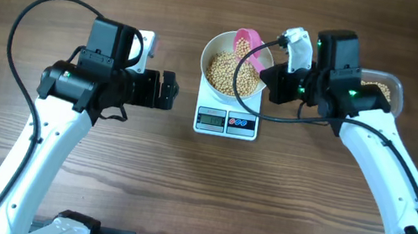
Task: Scoop item into bowl and weigh 150g on scale
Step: 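Tilt the pink scoop further over the bowl to trickle soybeans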
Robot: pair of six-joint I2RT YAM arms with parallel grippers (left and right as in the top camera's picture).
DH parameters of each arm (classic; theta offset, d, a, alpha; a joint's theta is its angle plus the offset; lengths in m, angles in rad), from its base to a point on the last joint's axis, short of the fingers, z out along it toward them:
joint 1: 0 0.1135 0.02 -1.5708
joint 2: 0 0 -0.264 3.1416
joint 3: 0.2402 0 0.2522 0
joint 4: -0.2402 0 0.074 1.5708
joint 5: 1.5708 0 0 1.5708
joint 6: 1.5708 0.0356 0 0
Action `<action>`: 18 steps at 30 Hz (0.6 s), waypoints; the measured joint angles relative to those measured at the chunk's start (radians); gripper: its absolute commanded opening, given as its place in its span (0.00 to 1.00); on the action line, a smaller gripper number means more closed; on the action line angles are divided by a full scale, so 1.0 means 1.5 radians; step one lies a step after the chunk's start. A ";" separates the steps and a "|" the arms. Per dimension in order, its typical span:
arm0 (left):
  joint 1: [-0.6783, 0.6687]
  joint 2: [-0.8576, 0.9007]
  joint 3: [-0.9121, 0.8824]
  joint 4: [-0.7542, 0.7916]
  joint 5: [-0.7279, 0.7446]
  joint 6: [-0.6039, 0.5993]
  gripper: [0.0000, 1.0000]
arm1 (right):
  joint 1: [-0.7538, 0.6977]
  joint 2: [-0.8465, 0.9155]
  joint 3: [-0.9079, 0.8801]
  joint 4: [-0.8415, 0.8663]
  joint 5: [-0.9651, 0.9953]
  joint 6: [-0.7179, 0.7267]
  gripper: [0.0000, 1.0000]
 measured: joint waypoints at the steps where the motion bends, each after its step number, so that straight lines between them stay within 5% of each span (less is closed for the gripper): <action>1: 0.000 0.000 0.000 0.000 0.000 0.000 1.00 | -0.005 0.000 0.000 0.001 -0.004 0.003 0.04; 18: 0.000 0.000 0.000 0.000 0.000 0.000 1.00 | -0.043 0.000 0.000 0.011 -0.055 0.038 0.04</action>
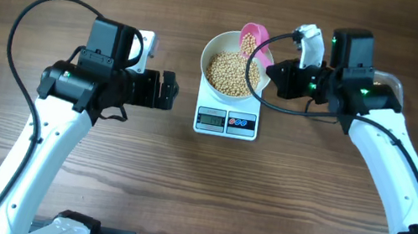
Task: Scoop item into bowl and weigh 150g on scale
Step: 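Tilt the pink scoop further over the bowl to trickle soybeans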
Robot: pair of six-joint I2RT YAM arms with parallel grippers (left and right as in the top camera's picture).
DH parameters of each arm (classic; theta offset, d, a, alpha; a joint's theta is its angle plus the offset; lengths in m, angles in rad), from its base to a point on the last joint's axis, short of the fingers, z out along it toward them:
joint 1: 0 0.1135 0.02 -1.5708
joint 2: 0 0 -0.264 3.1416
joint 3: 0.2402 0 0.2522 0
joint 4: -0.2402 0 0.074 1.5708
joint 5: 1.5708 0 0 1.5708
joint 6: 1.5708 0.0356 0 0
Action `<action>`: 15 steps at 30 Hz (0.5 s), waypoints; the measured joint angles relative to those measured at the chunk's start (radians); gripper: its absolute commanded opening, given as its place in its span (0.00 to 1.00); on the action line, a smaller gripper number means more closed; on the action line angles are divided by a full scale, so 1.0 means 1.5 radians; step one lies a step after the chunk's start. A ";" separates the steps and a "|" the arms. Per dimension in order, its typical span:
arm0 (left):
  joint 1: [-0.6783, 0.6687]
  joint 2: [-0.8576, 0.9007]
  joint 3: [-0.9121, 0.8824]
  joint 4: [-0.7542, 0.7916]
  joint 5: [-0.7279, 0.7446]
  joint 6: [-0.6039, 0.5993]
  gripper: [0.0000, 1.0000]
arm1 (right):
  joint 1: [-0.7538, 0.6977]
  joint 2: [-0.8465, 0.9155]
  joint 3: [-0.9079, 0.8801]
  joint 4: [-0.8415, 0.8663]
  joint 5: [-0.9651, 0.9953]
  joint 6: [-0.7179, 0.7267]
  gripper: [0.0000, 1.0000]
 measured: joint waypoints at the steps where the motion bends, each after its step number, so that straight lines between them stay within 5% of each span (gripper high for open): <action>1: 0.000 0.000 0.000 0.000 0.000 0.000 1.00 | -0.005 0.000 0.000 0.002 -0.006 0.003 0.04; 15: 0.000 0.000 0.000 0.000 0.000 0.000 1.00 | -0.041 0.000 0.000 0.009 -0.045 0.013 0.04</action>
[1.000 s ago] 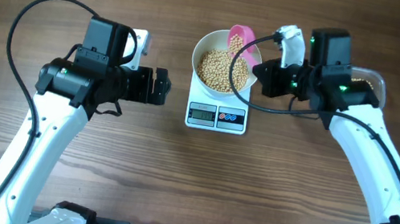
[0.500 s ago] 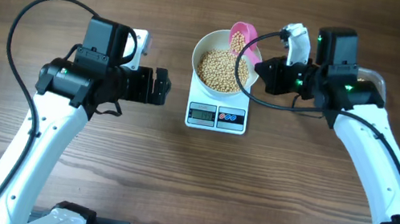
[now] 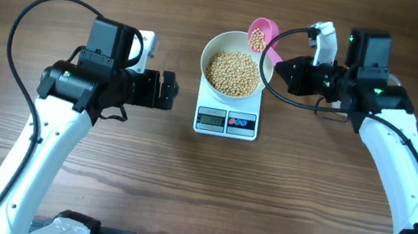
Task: Scoop item into bowl and weigh 150g on scale
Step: 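Tilt the pink scoop further over the bowl to trickle soybeans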
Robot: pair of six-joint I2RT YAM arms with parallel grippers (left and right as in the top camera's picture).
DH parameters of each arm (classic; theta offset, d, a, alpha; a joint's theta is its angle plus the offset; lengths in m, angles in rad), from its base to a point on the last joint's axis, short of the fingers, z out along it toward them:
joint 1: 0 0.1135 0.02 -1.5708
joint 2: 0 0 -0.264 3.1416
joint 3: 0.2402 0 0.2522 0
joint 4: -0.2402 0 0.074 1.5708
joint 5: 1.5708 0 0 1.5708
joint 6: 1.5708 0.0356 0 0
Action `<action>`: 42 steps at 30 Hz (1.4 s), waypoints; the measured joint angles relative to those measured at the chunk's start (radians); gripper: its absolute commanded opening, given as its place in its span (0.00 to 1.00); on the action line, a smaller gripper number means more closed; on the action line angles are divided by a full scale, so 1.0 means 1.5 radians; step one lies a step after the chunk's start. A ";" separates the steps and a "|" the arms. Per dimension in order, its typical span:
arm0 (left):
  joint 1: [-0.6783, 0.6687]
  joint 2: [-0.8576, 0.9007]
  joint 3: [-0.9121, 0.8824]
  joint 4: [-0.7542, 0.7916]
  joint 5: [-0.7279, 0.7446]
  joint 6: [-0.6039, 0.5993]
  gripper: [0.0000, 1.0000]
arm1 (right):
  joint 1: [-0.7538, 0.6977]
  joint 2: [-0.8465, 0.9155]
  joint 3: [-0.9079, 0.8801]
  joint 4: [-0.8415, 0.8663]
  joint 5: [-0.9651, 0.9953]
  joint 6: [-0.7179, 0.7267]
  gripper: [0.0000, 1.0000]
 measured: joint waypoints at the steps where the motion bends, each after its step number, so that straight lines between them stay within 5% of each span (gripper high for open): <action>1: 0.000 0.000 0.000 0.000 0.000 0.000 1.00 | 0.000 0.000 0.000 0.000 0.000 0.003 0.04; 20: 0.000 0.000 0.000 0.000 0.000 0.000 1.00 | 0.000 0.000 0.000 -0.002 0.000 0.063 0.04; 42: 0.000 0.000 0.000 0.000 0.000 0.000 1.00 | 0.016 0.000 0.001 -0.035 0.000 0.005 0.04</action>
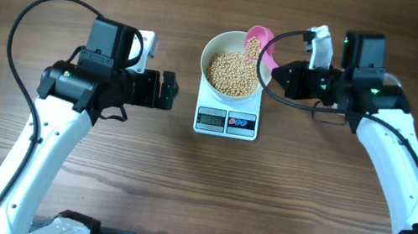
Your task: Scoop item into bowl and weigh 150g on scale
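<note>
A white bowl [233, 73] heaped with tan beans sits on a small white scale [227, 120] with a display at its front. My right gripper [278, 69] is shut on the handle of a pink scoop [257, 42]. The scoop holds some beans and hangs over the bowl's far right rim. My left gripper [167, 90] hovers left of the scale, away from the bowl; its fingers look close together, with nothing between them.
A clear container of beans [391, 86] lies behind the right arm, mostly hidden by it. Black cables loop over both arms. The table is dark wood.
The right gripper has shifted slightly left, bringing the pink scoop from just beyond the bowl's right rim to over that rim. The left arm has not moved.
The scoop was first tipped low over the beans in the bowl. It then stood higher at the far rim, then clear of the bowl to its upper right. Now it is back over the rim. The left arm stayed still throughout.
</note>
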Robot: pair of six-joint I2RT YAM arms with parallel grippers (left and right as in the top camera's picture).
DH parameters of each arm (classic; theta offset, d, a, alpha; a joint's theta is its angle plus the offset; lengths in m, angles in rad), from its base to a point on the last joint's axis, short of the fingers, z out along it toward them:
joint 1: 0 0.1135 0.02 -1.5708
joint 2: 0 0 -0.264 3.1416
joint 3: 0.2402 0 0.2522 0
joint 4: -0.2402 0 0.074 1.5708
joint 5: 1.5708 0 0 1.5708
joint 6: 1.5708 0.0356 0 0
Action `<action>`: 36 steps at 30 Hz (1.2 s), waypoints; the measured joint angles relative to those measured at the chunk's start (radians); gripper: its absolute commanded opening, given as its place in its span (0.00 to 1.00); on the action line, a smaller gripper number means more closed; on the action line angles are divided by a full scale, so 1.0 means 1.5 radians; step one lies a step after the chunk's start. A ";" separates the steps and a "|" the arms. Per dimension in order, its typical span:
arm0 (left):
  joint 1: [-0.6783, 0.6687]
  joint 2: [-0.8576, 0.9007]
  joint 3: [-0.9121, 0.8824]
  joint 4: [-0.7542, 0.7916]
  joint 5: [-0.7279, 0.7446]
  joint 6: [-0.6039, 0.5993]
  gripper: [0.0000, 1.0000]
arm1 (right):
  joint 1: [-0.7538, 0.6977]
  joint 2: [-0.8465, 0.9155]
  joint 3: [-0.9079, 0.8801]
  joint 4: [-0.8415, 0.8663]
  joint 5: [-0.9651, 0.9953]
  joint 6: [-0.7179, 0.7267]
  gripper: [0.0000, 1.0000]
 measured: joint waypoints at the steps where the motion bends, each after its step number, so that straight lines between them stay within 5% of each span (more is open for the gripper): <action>1: 0.000 0.000 0.000 0.000 0.000 0.000 1.00 | 0.006 0.000 0.000 0.000 0.001 -0.004 0.04; 36: 0.000 0.000 0.000 0.000 0.000 0.000 1.00 | 0.037 0.000 0.000 -0.012 0.033 -0.022 0.04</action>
